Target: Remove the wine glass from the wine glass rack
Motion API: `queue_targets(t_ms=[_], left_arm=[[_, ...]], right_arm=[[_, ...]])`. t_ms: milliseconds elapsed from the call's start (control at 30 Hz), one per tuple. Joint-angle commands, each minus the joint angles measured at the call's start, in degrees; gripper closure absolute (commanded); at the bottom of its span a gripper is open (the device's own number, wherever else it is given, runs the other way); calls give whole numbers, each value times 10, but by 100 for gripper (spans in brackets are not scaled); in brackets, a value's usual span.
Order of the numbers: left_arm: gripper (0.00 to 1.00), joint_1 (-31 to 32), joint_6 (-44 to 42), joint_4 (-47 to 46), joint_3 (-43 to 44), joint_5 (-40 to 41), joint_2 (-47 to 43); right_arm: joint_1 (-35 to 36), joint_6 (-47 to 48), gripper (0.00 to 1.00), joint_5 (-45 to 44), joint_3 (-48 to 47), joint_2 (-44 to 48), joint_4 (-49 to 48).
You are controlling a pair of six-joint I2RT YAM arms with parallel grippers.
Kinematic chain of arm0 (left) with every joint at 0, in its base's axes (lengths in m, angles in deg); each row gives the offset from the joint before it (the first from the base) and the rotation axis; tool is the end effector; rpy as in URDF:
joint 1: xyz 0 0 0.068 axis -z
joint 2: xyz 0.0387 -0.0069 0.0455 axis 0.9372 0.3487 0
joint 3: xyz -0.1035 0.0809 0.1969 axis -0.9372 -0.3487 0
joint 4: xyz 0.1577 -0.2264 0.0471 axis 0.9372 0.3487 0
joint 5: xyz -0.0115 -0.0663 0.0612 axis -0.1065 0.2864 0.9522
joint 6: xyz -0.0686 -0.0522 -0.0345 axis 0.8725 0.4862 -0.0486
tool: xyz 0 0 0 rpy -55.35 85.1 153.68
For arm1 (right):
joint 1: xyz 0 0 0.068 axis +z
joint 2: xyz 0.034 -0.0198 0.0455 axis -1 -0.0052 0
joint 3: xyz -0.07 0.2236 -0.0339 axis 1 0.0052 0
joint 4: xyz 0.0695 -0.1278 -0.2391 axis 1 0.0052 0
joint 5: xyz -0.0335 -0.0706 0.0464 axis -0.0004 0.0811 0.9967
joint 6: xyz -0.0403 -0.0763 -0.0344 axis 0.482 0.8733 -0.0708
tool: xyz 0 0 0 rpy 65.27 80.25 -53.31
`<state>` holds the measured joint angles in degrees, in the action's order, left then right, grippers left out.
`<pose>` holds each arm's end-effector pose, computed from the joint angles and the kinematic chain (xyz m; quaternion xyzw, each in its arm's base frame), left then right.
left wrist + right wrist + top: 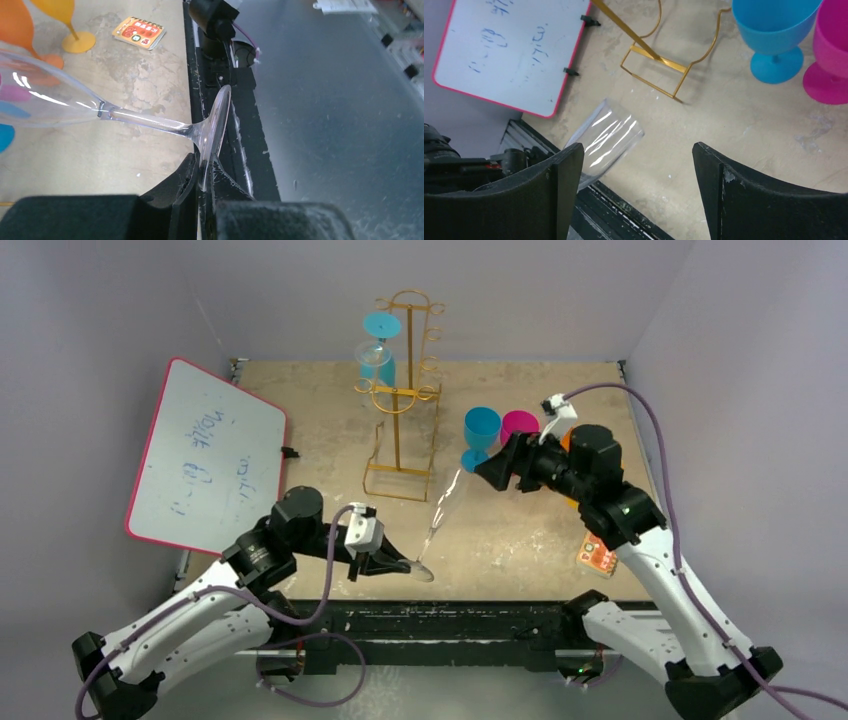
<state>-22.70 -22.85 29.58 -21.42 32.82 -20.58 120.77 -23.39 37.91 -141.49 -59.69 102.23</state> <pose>0.1191 -0.2181 0.2733 0.5230 0.5473 -0.5143 0.4030 0.2361 0.1572 0.3400 -0.0537 0.7947 0.3583 0.4871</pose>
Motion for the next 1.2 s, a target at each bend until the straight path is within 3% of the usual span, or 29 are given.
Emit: queue_targets(t_ms=[0, 167, 267, 367, 600, 667, 933, 1067, 1167], left_arm=[[100, -2, -242, 148, 62, -69, 11], [100, -2, -318, 213, 83, -83, 29], [100, -3, -338, 229, 90, -64, 28], [100, -2, -350, 250, 90, -19, 19], [100, -2, -354, 233, 82, -13, 11], [100, -2, -365, 238, 80, -12, 14], [100, -2, -378, 218, 74, 33, 9], [100, -2, -384, 212, 78, 44, 16], [100, -3, -421, 261, 109, 61, 30]], right_arm=[[-92, 45, 18, 231, -23, -34, -53], [-95, 52, 19, 327, -24, -64, -108], [-95, 57, 20, 329, -32, -98, -107], [-95, 77, 26, 384, -52, -145, -76], [-95, 80, 38, 457, -54, -217, -76], [-95, 118, 43, 478, -77, -240, -28], [-89, 175, 49, 564, -119, -271, 52], [-78, 176, 55, 630, -108, -276, 40], [-73, 177, 59, 657, -114, -291, 43]])
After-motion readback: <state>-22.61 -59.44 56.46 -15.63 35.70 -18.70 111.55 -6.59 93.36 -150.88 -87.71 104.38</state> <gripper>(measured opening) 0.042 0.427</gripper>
